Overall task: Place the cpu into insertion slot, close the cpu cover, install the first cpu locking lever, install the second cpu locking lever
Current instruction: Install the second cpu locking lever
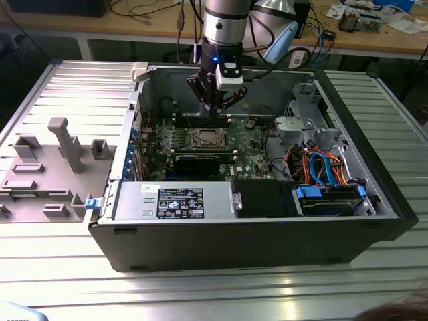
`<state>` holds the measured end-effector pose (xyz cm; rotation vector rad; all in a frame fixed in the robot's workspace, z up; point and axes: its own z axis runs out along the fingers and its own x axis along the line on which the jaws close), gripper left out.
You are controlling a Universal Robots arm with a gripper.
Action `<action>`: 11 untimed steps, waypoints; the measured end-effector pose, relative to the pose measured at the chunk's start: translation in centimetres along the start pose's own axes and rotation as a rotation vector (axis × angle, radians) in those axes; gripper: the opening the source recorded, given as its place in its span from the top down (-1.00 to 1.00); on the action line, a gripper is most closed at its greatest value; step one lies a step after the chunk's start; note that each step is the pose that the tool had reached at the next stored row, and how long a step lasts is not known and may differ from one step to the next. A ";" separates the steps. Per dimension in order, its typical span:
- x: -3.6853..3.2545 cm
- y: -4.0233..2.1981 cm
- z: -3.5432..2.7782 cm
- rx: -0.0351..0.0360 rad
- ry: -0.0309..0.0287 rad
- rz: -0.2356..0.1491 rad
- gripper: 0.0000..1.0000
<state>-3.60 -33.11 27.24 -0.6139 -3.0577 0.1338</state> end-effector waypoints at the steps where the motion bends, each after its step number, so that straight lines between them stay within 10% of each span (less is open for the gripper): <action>1: 0.00 0.00 0.00 0.0001 -0.0005 -0.006 0.79; 11: 0.00 0.00 0.00 0.0001 -0.0034 -0.039 0.79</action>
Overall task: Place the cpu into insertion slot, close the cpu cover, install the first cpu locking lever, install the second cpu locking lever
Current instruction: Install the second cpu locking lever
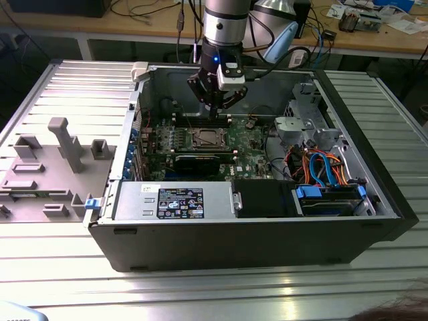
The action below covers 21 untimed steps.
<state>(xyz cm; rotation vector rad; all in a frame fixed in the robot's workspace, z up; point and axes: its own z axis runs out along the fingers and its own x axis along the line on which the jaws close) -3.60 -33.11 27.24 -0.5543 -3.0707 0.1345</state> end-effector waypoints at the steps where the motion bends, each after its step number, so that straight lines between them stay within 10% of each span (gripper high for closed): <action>1: 0.00 0.00 0.00 0.0000 -0.0005 -0.004 0.79; 21: 0.00 0.00 0.00 0.0002 -0.0067 -0.075 0.79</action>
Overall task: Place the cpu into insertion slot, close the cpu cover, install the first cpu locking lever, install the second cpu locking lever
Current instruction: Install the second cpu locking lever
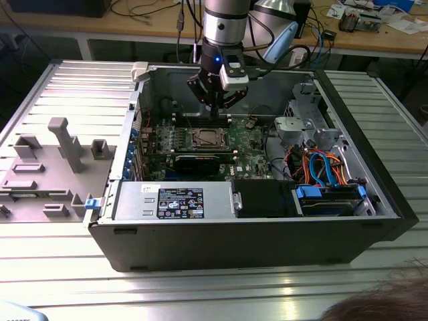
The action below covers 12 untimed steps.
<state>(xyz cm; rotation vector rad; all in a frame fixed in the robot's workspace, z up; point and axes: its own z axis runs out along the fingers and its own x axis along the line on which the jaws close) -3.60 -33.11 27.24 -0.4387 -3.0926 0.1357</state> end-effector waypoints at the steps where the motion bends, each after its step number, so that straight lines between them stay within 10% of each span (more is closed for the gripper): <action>1: 0.00 0.00 0.00 0.0000 -0.0002 -0.002 0.79; 12: 0.00 0.00 0.00 0.0001 -0.0027 -0.031 0.79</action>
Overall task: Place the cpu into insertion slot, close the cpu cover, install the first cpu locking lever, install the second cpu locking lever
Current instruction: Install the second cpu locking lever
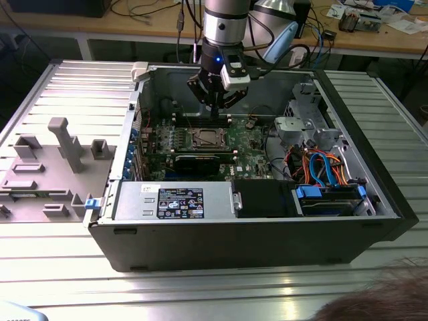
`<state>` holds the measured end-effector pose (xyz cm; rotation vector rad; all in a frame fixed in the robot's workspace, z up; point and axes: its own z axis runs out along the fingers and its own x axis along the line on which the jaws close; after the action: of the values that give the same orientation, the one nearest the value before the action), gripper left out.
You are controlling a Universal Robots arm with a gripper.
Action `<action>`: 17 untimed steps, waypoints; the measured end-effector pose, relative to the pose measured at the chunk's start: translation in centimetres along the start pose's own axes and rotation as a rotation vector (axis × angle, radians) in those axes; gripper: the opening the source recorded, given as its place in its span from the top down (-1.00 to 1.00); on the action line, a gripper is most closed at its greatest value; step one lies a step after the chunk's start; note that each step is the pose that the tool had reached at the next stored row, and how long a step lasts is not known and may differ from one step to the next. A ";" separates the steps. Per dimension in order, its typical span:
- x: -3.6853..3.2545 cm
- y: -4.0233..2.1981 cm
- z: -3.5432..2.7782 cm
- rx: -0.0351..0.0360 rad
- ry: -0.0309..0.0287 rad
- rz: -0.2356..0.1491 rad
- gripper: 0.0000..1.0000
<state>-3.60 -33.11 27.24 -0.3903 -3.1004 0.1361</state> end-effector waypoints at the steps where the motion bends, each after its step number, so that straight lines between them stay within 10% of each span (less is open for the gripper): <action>1: 0.00 0.00 0.00 0.0000 -0.0004 -0.003 0.79; 17: 0.00 0.00 0.00 0.0001 -0.0043 -0.049 0.79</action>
<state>-3.60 -33.11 27.24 -0.3145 -3.1111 0.1366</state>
